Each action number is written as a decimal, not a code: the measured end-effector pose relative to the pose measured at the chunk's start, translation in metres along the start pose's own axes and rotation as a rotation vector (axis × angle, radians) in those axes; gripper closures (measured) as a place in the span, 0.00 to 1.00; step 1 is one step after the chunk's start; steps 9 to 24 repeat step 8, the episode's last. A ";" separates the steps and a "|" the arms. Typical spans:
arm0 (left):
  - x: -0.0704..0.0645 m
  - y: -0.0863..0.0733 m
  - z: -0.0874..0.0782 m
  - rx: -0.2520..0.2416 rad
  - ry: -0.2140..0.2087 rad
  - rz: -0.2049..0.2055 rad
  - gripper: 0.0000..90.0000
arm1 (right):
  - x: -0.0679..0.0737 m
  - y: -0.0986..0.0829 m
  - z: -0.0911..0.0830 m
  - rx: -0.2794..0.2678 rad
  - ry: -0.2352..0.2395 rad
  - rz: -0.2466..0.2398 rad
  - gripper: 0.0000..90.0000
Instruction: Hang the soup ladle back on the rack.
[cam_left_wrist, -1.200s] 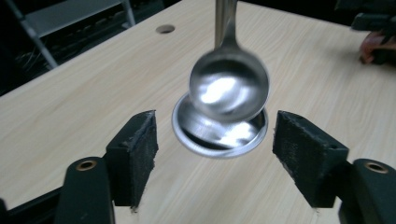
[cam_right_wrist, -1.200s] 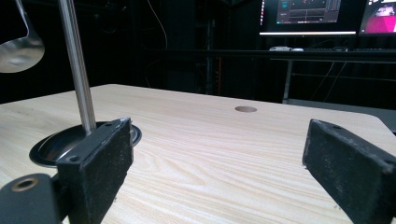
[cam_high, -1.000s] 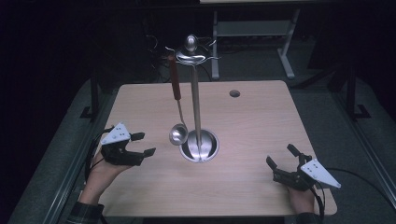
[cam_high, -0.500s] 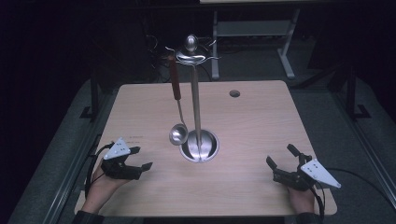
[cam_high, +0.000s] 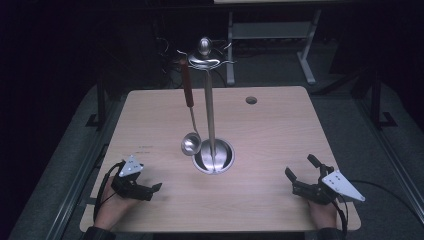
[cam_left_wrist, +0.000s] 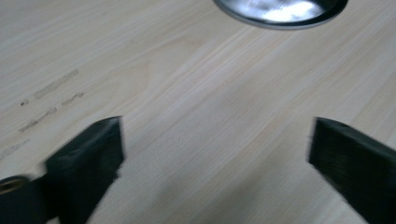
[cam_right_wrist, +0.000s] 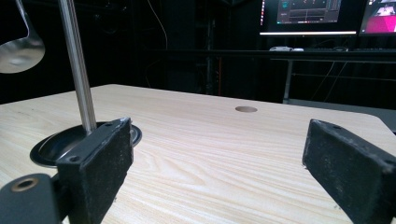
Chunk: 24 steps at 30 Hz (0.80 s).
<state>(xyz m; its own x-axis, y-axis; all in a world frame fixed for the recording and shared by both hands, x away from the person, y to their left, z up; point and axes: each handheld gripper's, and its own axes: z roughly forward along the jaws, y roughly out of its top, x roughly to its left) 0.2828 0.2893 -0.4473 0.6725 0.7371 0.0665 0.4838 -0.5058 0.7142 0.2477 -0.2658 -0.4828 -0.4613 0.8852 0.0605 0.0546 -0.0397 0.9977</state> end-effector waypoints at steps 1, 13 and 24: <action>0.000 -0.001 0.002 0.003 0.002 -0.010 0.01 | 0.000 0.000 0.000 0.000 0.000 0.001 0.09; 0.001 -0.003 0.005 0.021 -0.009 -0.030 0.00 | 0.000 0.000 0.000 0.000 0.000 0.001 0.09; 0.001 -0.003 0.005 0.021 -0.009 -0.030 0.00 | 0.000 0.000 0.000 0.000 0.000 0.001 0.09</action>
